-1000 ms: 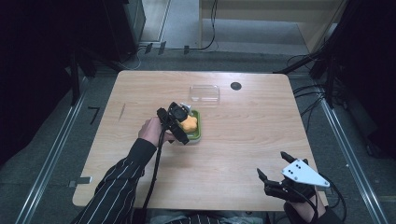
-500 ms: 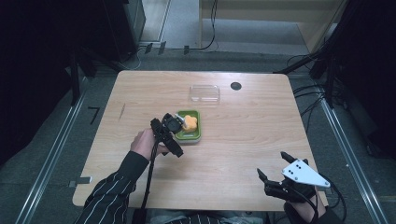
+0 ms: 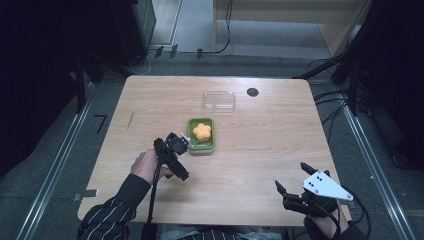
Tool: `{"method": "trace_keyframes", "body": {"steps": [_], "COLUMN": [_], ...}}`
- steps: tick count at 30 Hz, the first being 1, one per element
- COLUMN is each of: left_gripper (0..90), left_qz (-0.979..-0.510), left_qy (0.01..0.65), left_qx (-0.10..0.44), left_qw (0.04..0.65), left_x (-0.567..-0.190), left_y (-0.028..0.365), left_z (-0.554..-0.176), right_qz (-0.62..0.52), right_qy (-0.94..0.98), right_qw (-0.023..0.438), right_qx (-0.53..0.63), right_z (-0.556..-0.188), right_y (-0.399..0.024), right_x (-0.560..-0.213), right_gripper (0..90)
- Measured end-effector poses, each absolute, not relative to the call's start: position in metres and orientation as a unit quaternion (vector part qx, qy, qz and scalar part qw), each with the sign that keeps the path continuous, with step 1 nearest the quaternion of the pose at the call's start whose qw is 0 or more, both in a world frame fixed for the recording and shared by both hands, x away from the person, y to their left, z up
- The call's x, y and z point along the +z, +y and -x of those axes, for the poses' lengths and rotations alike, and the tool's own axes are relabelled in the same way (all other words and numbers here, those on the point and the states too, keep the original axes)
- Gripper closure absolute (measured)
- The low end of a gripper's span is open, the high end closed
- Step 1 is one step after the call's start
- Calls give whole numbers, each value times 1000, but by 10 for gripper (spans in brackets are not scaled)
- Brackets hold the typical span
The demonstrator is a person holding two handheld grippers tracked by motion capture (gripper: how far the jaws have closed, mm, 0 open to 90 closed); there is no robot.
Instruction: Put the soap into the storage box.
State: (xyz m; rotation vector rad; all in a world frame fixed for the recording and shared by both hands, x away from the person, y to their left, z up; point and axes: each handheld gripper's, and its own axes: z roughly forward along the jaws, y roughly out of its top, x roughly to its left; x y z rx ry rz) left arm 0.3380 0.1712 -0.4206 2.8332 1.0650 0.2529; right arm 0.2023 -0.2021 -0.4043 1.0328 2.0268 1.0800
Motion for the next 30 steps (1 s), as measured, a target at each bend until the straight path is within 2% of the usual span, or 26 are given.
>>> {"method": "trace_keyframes", "body": {"steps": [30], "left_gripper": [0], "left_qz": [-929], "left_qy": [367], "left_qx": [47], "left_qw": [18], "left_x": [-449], "left_y": [205], "left_z": [-288], "right_qz": [-388], "right_qy": [767], "right_qw": [308], "right_qx": [408], "right_z": [-202], "right_y": [-202], "right_x": [-404], "right_gripper": [136]}}
